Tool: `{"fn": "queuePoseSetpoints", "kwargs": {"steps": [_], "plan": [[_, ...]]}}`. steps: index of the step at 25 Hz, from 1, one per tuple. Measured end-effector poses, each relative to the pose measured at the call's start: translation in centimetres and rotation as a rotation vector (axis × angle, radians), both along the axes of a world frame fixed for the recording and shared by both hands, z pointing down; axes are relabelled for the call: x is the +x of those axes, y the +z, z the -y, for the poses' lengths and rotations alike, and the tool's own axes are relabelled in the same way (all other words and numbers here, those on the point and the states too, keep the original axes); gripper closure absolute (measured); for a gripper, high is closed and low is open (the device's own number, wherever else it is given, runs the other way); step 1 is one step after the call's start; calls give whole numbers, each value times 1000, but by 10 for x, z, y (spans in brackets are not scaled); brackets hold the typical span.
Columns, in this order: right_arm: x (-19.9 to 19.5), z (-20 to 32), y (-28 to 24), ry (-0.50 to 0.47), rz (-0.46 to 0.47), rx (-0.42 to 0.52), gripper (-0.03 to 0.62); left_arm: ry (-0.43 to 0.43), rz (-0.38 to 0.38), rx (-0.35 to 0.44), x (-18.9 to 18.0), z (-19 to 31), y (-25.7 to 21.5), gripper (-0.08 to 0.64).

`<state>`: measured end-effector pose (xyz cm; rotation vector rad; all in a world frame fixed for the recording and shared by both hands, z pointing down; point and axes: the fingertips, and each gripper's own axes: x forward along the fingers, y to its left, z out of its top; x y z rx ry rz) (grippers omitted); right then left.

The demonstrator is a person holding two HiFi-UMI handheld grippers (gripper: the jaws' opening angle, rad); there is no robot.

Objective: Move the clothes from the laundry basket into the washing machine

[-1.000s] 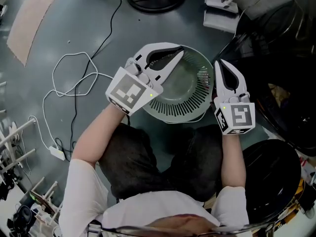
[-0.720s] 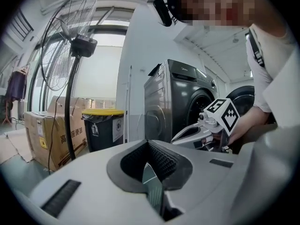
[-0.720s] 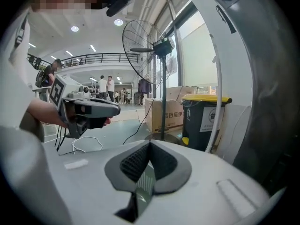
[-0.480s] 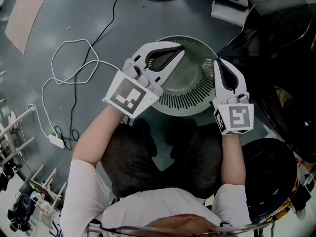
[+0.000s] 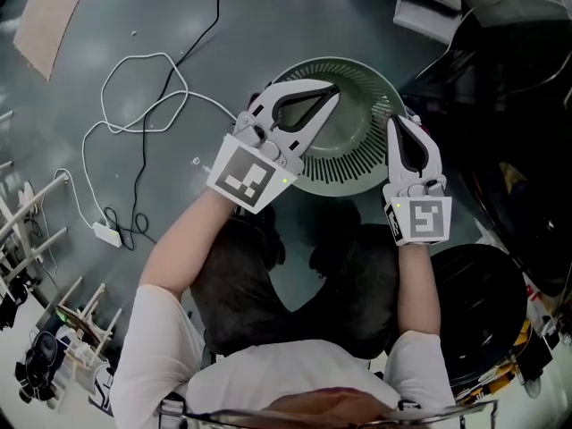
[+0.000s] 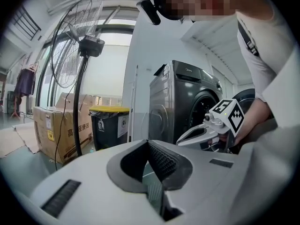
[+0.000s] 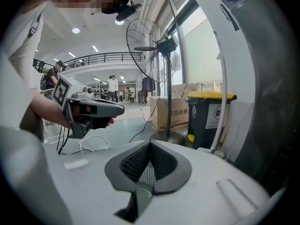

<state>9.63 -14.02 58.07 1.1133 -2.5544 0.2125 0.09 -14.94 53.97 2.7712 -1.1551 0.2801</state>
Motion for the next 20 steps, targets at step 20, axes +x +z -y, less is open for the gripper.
{"fn": "queuePoseSetpoints", "kwargs": {"steps": [20], "plan": [[16,-46,-57,147,-18,-66,583,-183,68,-190,-35,-80,10,555]]}}
